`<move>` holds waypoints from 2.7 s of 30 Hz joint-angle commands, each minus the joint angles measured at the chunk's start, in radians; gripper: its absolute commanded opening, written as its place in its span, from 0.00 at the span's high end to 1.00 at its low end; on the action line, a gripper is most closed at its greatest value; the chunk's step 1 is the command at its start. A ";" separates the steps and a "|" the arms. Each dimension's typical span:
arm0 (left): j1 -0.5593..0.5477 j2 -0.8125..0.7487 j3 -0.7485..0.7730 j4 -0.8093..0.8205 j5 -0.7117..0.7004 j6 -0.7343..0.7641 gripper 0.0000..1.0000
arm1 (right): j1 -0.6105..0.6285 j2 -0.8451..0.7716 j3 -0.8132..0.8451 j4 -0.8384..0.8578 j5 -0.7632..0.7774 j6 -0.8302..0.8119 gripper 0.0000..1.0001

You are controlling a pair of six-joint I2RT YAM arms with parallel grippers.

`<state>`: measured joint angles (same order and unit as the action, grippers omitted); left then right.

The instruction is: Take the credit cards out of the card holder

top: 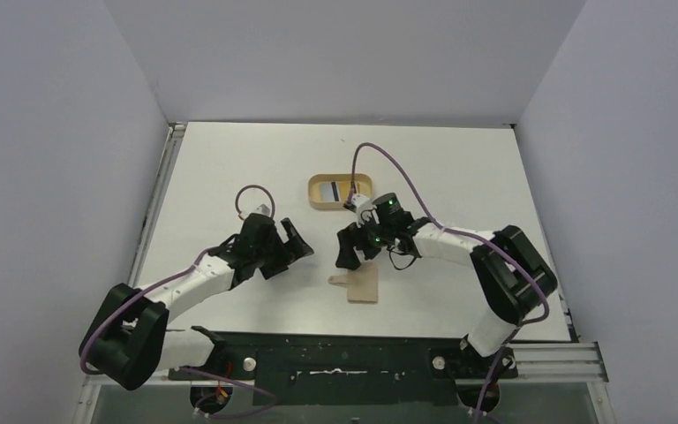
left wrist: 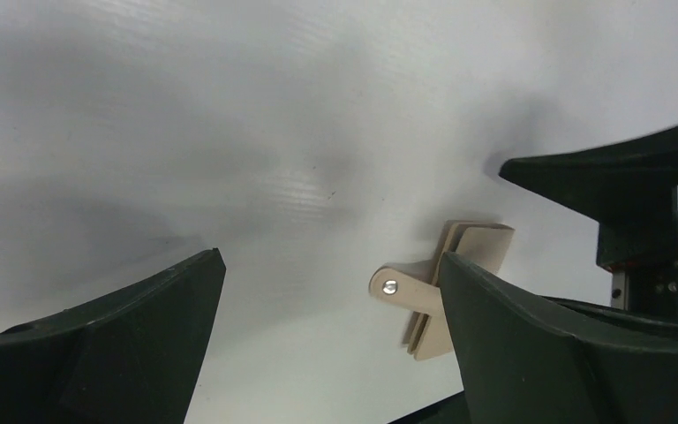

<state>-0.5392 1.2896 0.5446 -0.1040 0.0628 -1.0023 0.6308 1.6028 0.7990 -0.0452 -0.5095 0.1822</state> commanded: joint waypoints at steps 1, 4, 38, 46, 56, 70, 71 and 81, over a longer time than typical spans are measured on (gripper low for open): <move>0.042 -0.079 0.009 -0.008 0.041 0.039 0.08 | -0.015 0.130 0.182 0.069 -0.357 -0.316 0.02; 0.062 -0.105 0.002 -0.019 0.046 0.035 0.08 | -0.016 0.142 0.331 -0.029 -0.233 -0.344 0.02; 0.146 -0.086 -0.047 0.032 0.113 0.068 0.08 | 0.590 0.069 0.238 -0.401 1.031 0.263 0.35; 0.149 -0.079 -0.046 0.037 0.124 0.073 0.08 | 0.595 0.139 0.268 -0.515 1.049 0.355 0.41; 0.151 -0.101 -0.049 0.021 0.128 0.076 0.09 | 0.596 0.187 0.290 -0.577 1.069 0.419 0.76; 0.090 -0.112 -0.008 0.066 0.158 0.117 0.08 | 0.581 -0.067 0.180 -0.417 1.028 0.379 1.00; 0.072 -0.104 -0.010 0.084 0.156 0.120 0.08 | 0.571 -0.098 0.172 -0.398 1.024 0.385 1.00; -0.044 0.073 -0.075 0.437 0.151 -0.045 0.08 | 0.299 -0.441 -0.036 -0.177 0.859 0.529 1.00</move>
<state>-0.5331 1.3025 0.4572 0.1688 0.2211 -0.9855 1.0149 1.2568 0.8314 -0.3443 0.4007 0.6472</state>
